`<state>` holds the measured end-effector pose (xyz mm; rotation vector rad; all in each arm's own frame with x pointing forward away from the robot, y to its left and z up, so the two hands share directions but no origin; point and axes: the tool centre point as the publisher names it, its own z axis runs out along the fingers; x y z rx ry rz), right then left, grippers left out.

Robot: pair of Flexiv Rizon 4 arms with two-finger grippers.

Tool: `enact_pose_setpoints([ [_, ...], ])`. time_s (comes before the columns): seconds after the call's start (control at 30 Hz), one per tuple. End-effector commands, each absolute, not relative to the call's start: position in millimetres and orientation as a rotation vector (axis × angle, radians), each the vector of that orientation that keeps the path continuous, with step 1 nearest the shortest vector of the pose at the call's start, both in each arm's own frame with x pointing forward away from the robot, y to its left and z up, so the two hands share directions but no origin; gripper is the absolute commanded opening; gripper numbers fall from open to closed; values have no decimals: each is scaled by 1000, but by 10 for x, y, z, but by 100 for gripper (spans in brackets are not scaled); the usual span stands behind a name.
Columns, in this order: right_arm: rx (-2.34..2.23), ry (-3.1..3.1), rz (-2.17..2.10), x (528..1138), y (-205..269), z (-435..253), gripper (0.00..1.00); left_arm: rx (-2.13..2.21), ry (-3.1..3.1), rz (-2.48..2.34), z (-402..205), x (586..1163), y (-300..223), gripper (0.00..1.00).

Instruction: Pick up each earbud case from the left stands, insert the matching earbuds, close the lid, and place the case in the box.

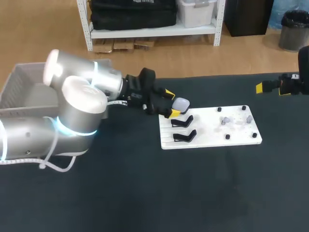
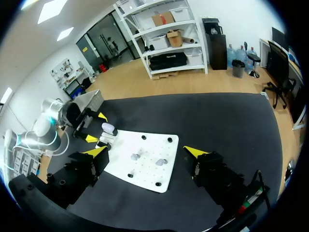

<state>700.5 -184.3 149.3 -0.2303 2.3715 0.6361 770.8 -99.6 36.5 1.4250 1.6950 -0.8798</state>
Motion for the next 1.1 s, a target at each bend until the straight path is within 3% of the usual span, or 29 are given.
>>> enact_pose_setpoints([
  [0.03,-231,2372,636,7005,-1845,1495,100,1457,1685,-904,316,7837,-1087,92],
  [0.23,-231,2372,636,7005,-1845,1495,100,1458,1682,-928,227,7884,-1122,83],
  [0.67,-231,2372,636,7005,-1845,1495,100,1454,1682,-967,119,7884,-1174,75],
  [0.8,-231,2372,636,7005,-1845,1495,100,1455,1680,-968,123,7891,-1173,65],
  [0.87,-231,2372,636,7005,-1845,1495,100,1454,1680,-967,125,7895,-1171,49],
  [1.1,-231,2372,636,7005,-1845,1495,100,1456,1678,-968,132,7896,-1166,32],
])
